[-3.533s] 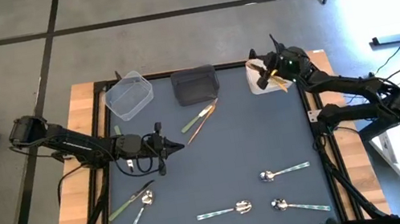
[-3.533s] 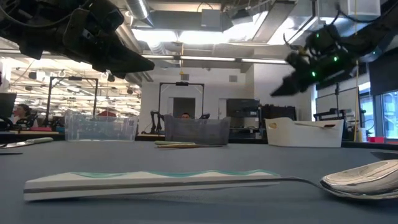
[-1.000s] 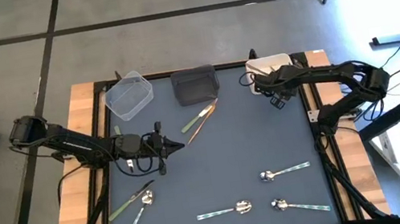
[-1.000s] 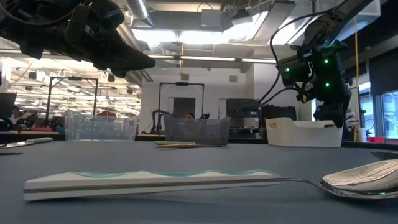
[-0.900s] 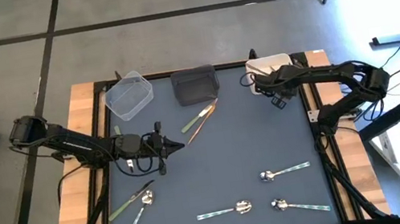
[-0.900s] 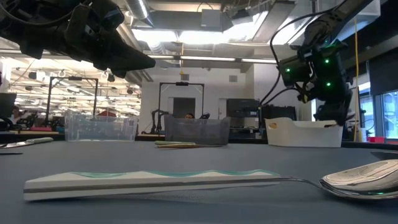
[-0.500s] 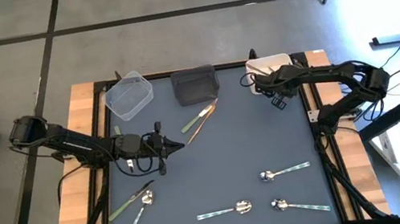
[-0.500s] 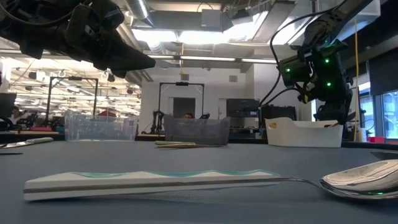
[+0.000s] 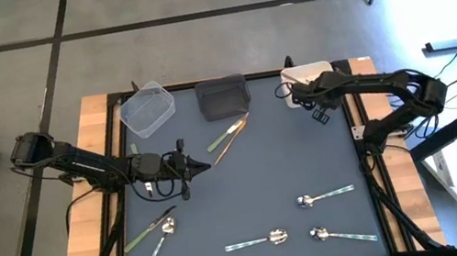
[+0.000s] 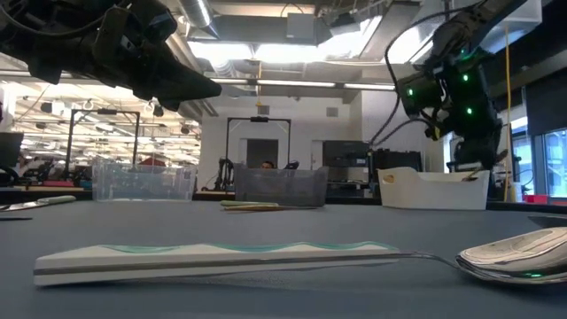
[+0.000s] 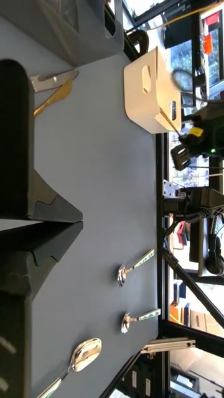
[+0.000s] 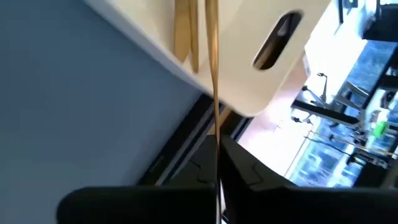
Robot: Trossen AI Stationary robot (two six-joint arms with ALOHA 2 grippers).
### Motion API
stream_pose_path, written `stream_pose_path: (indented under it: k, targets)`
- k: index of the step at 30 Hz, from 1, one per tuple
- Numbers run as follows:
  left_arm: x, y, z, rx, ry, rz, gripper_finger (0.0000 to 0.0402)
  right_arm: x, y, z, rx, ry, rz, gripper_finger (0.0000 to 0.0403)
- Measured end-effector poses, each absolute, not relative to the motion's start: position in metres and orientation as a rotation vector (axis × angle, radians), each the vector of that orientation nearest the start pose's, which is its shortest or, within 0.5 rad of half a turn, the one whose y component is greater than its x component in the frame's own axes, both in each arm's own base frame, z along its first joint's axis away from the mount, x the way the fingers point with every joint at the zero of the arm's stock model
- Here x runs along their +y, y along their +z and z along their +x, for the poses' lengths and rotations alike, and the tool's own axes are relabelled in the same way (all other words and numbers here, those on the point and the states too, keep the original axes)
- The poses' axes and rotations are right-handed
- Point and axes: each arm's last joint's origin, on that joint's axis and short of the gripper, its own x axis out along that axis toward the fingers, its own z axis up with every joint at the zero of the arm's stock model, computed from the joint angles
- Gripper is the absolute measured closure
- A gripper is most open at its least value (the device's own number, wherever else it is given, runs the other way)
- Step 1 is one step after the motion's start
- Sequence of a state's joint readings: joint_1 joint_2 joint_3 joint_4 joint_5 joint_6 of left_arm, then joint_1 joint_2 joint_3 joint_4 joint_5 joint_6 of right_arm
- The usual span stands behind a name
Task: Sort silverware by color (type)
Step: Put the bottom gold table knife into the white bin
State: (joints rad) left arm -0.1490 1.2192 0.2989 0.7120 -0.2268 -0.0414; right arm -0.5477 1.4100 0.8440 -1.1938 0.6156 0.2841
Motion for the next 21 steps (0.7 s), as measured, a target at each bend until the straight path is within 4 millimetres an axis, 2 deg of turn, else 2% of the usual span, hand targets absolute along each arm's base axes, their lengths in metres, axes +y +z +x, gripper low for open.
stream_pose_path:
  k: [4,10,16,21]
  targets:
    - [-0.026,0.173,0.218,0.203,0.082,-0.002,0.0401,-0.115,0.219,0.166,1.613,-1.084,0.111,0.0402]
    - [-0.026,0.173,0.218,0.204,0.082,-0.002,0.0401,-0.107,0.261,0.16,1.448,-1.101,0.107,0.0402]
    - [-0.026,0.173,0.218,0.203,0.082,-0.002,0.0401,-0.099,0.282,0.146,1.33,-1.102,0.102,0.0402]
    - [-0.026,0.173,0.218,0.203,0.082,-0.003,0.0401,-0.097,0.293,0.143,1.162,-1.07,0.082,0.0403]
